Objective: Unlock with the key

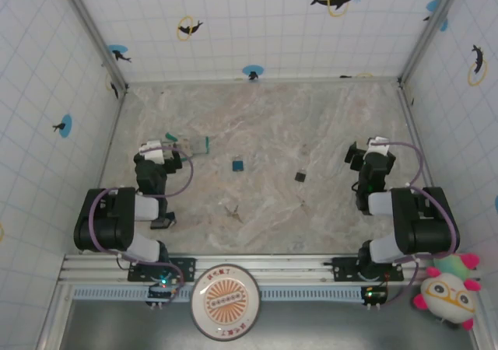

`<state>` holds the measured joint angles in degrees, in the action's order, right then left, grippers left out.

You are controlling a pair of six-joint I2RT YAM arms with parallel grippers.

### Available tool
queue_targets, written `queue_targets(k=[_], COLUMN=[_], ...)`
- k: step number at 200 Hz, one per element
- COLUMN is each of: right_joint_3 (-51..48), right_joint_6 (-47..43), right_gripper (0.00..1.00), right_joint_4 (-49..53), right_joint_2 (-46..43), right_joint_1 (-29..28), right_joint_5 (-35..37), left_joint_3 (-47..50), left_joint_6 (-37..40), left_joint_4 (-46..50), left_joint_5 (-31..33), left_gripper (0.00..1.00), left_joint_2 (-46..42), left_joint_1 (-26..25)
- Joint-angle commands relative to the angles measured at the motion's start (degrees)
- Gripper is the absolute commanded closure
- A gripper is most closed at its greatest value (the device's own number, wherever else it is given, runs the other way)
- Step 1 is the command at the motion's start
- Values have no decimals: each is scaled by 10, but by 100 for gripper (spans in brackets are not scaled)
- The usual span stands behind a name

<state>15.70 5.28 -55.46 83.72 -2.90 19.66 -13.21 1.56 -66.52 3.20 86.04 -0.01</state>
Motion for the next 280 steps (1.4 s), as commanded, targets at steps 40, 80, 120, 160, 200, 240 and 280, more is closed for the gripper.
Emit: queue_targets(k=[40, 80, 120, 160, 200, 240, 280], right_joint_3=[19, 19, 19, 19, 20, 67, 104], right_joint_6=[-4, -4, -3, -4, -4, -5, 45], right_gripper=[0, 0, 0, 0, 0, 0, 0], right_joint_4=[-30, -30, -31, -30, -30, 99, 201], right_joint_2=[7, 7, 7, 7, 7, -54, -141], right_joint_1=[-1, 0, 0, 0, 1, -3, -1], right_joint_5=[10, 11, 10, 10, 8, 21, 17], left_joint_3=[-11, -11, -10, -10, -12, -93, -179], left_joint_6=[9, 9, 8, 8, 7, 4, -27], left_joint_4=[-19, -19, -19, -19, -18, 152, 295], left_joint_5=[-7, -7, -7, -7, -9, -6, 33], left_gripper=[2, 3, 2, 2, 2, 2, 2], left_joint_2=[9, 8, 8, 8, 8, -23, -49], left_joint_1=[-3, -3, -3, -3, -3, -3, -3])
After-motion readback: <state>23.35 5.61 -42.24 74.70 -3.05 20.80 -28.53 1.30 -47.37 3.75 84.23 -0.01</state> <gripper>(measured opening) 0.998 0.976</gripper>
